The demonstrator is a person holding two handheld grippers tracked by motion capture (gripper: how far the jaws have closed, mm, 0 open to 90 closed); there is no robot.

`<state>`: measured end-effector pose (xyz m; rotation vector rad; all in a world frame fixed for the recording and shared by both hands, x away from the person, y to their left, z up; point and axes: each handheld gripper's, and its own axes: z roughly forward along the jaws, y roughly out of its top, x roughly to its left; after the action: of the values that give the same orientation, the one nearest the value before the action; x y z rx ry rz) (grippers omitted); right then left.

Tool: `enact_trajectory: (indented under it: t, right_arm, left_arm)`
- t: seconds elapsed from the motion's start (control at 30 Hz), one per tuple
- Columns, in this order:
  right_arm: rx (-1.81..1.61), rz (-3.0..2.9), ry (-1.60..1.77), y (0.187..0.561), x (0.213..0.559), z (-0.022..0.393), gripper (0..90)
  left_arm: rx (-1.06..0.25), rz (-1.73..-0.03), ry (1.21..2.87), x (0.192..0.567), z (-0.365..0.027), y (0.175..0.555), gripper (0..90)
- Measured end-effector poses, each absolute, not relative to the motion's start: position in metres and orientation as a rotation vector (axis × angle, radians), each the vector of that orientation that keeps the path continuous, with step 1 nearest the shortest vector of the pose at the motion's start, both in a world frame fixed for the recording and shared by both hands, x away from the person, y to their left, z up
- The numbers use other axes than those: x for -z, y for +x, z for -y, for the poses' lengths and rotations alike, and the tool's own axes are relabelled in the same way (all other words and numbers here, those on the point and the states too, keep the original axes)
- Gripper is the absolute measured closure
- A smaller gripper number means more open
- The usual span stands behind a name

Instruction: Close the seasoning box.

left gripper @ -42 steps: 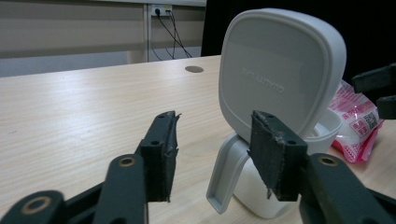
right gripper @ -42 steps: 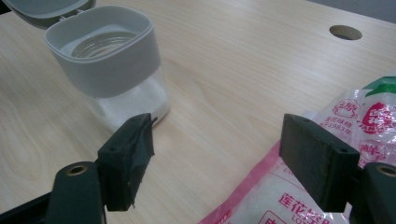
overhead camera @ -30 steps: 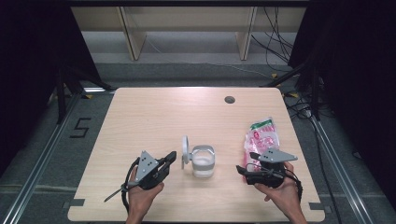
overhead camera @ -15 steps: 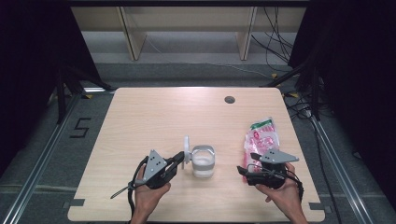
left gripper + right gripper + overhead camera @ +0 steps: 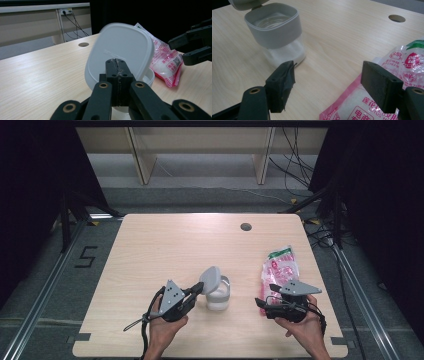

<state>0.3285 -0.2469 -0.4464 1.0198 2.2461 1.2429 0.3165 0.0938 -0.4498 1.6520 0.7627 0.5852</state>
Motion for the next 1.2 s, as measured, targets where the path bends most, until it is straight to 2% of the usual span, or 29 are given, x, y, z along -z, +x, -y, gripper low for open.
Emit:
enact_trajectory:
  t: [0.27, 0.4, 0.83, 0.97, 1.2]
  right_arm:
    - [-1.246, -2.246, 1.009, 0.329, 0.447, 0.248, 28.2]
    - [-1.260, -2.249, 1.039, 0.327, 0.446, 0.248, 28.2]
    - [-1.263, -2.248, 1.006, 0.324, 0.448, 0.248, 28.6]
    - [-1.269, -2.249, 1.023, 0.322, 0.448, 0.247, 28.6]
    - [-1.288, -2.269, 1.029, 0.319, 0.450, 0.246, 28.5]
  left_arm:
    - [-0.573, -0.765, 1.642, 0.448, -0.096, 0.315, 89.0]
    - [-0.553, -0.760, 1.644, 0.448, -0.101, 0.315, 81.4]
    - [-0.597, -0.816, 1.675, 0.454, -0.126, 0.303, 43.6]
    - [-0.609, -0.848, 1.690, 0.455, -0.131, 0.300, 36.0]
    - [-0.580, -0.840, 1.695, 0.458, -0.132, 0.293, 31.6]
